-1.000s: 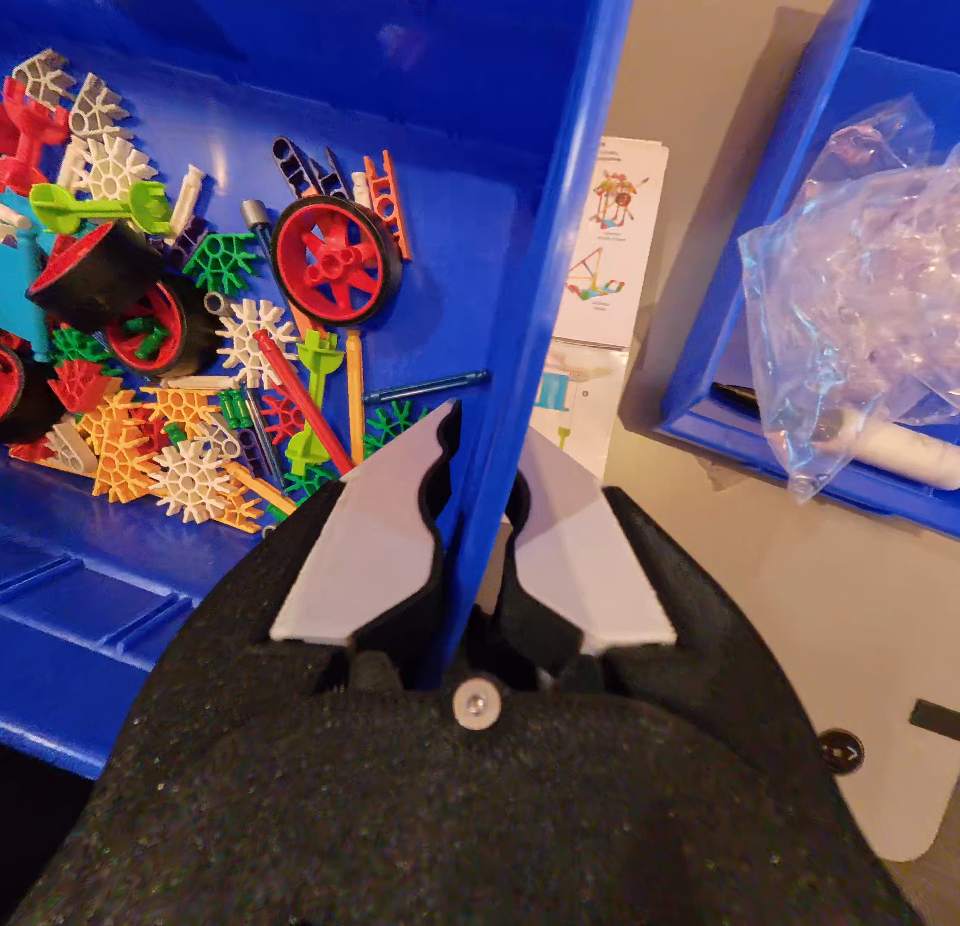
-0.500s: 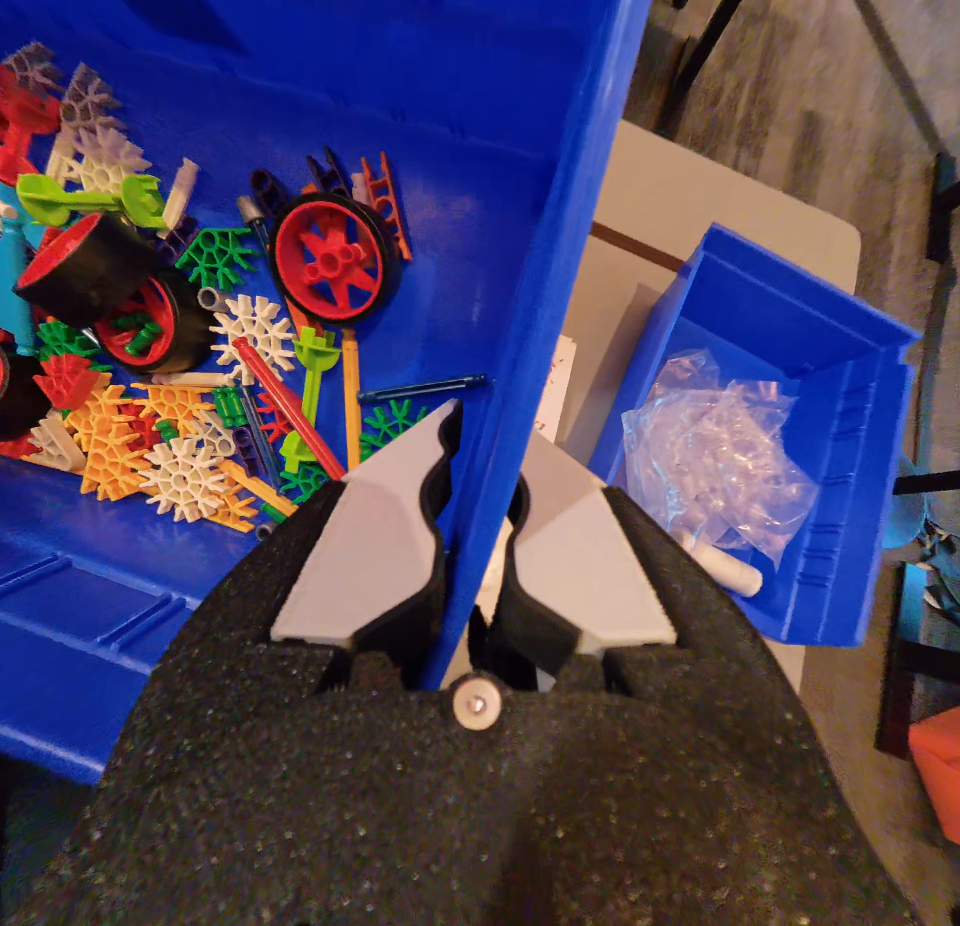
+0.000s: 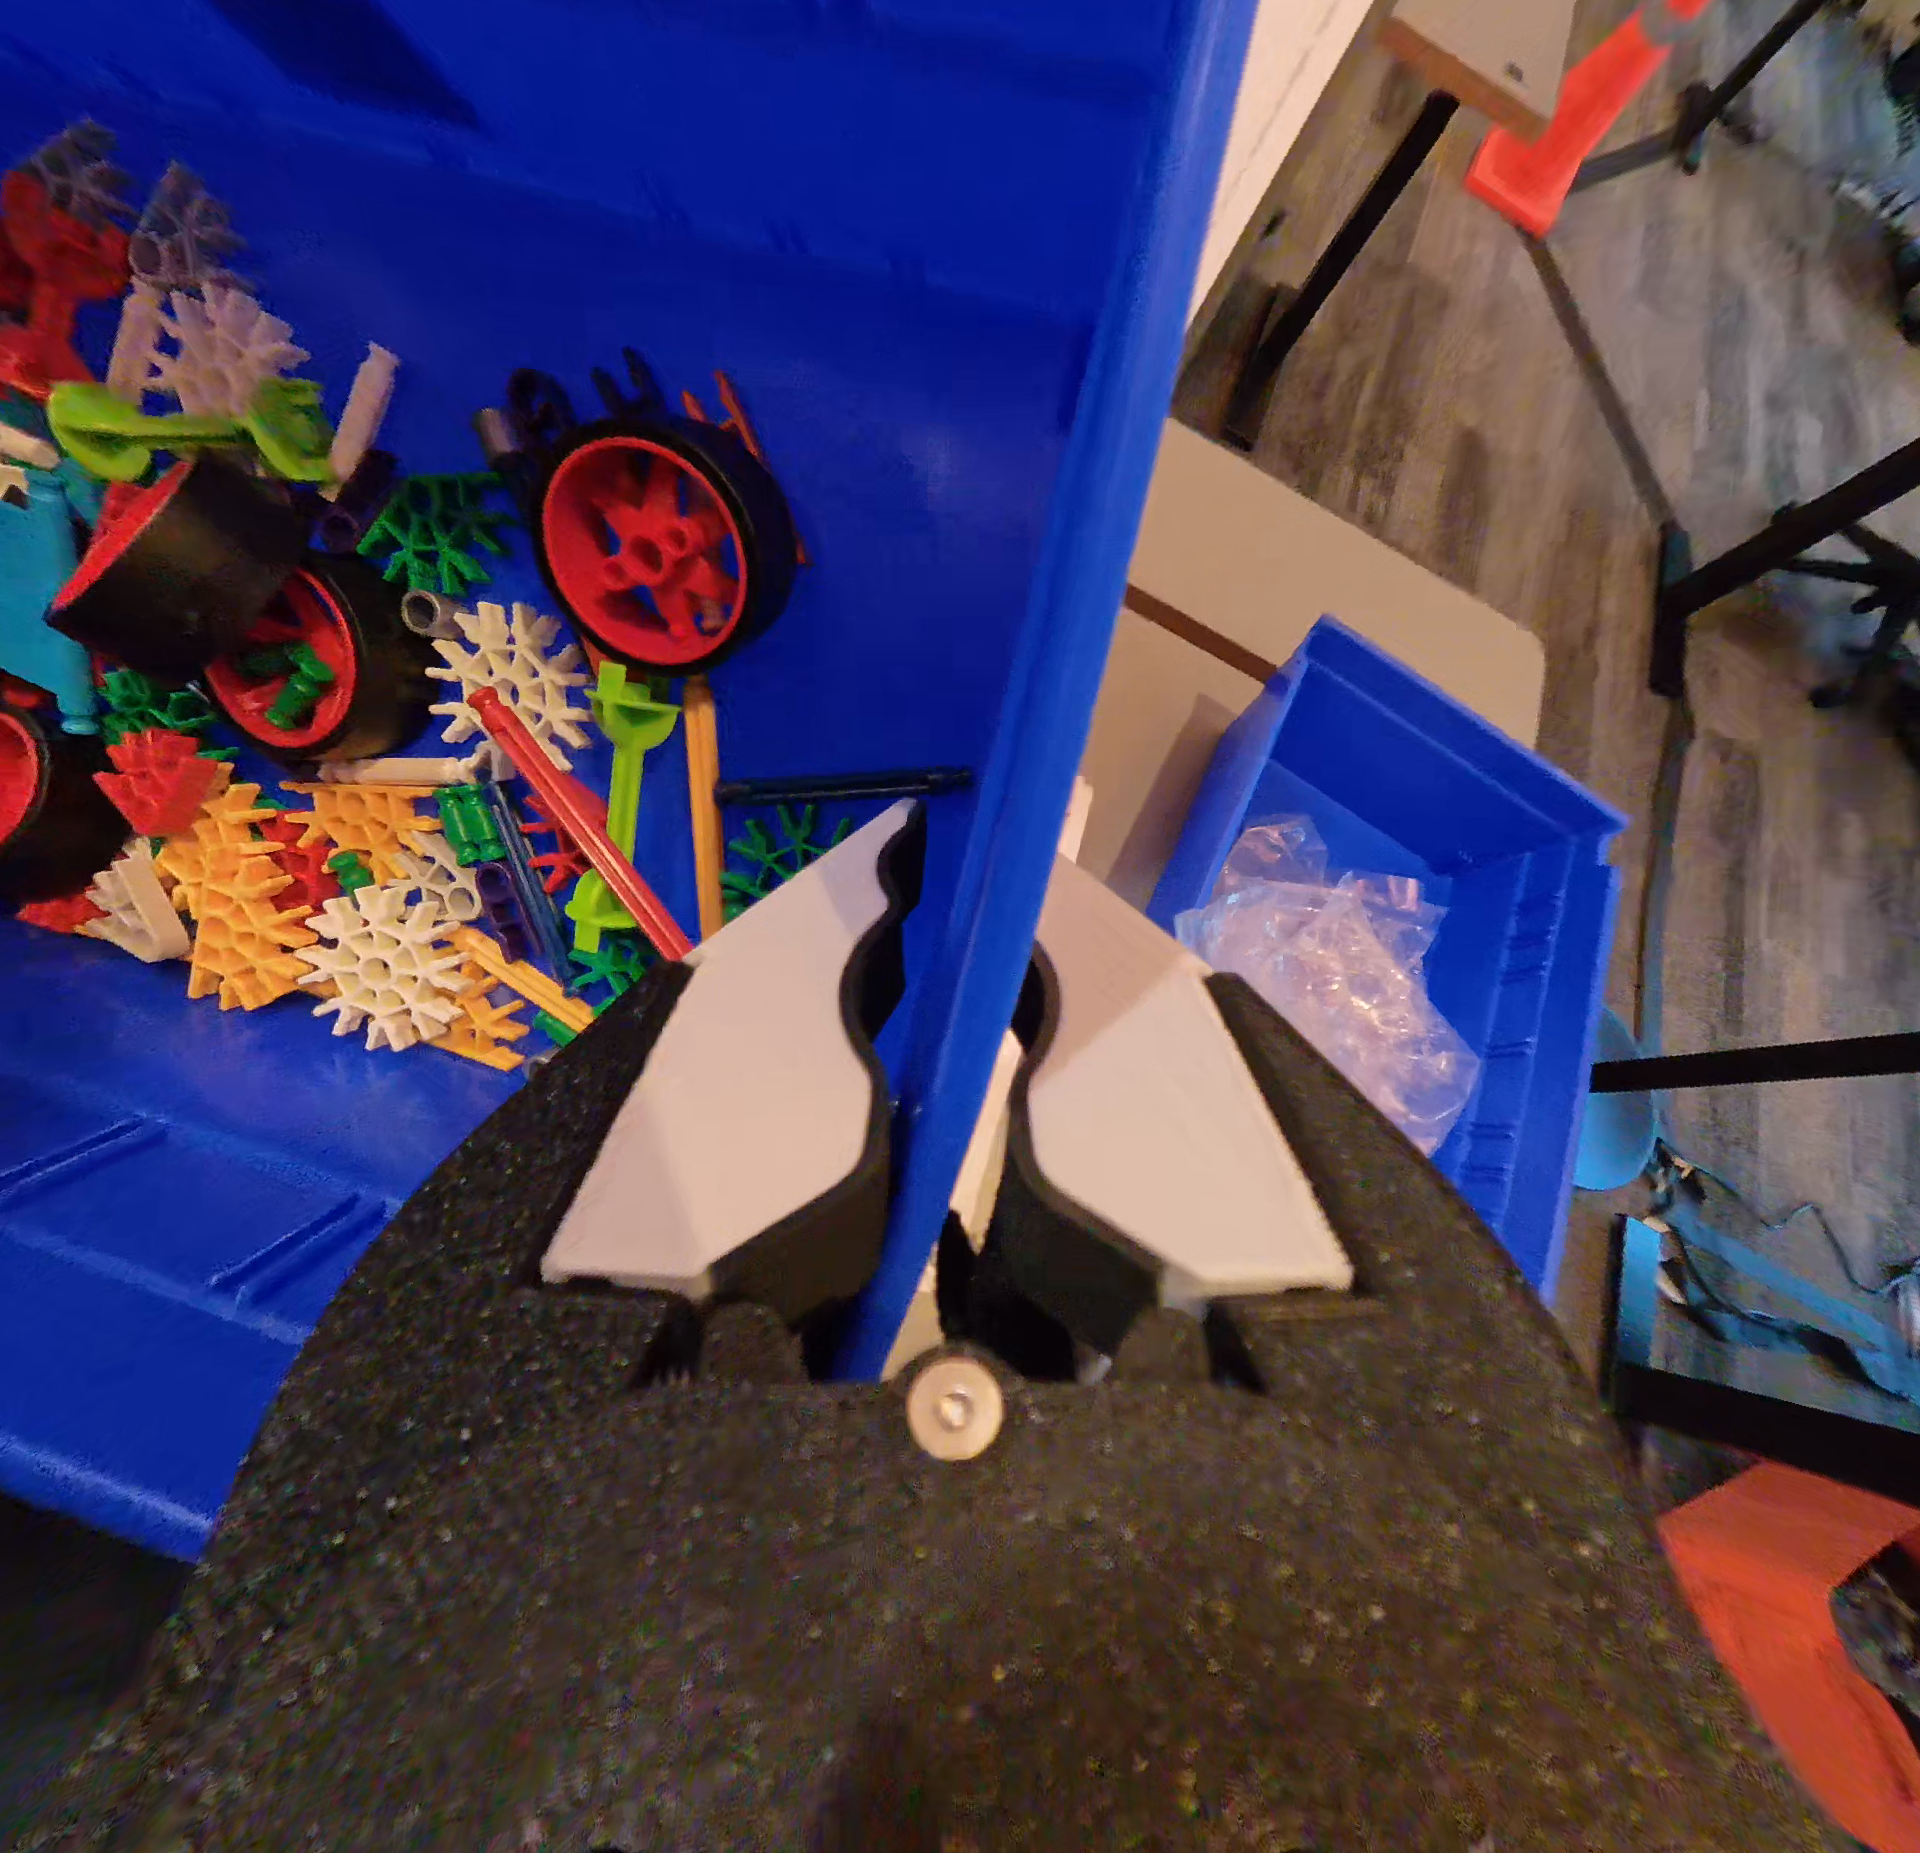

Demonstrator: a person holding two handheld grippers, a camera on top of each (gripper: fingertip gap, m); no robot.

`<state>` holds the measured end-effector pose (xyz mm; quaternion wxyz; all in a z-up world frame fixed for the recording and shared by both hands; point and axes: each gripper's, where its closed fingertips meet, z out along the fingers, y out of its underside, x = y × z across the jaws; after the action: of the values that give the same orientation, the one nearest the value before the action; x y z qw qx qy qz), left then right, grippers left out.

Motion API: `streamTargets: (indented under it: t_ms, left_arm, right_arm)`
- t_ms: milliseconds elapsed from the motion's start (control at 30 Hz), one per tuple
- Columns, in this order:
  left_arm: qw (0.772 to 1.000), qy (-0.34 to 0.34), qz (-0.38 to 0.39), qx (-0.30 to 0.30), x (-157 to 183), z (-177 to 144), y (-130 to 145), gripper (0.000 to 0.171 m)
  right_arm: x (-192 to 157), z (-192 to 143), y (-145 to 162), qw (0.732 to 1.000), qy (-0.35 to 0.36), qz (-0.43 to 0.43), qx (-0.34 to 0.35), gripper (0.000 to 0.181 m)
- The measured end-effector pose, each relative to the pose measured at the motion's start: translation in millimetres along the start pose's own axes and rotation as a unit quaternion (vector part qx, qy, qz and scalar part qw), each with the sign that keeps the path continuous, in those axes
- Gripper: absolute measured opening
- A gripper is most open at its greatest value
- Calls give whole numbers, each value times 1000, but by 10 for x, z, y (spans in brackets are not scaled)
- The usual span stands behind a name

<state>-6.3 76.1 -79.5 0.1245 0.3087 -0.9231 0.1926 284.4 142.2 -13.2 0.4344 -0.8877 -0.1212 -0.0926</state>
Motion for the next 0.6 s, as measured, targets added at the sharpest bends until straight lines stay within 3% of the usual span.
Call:
streamTargets:
  t_ms: [600]
  left_arm:
    - [998, -48, -10, 38, -14, -135, -94, 0]
  right_arm:
    - [-107, -433, -598, 993, 70, -95, 28, 8]
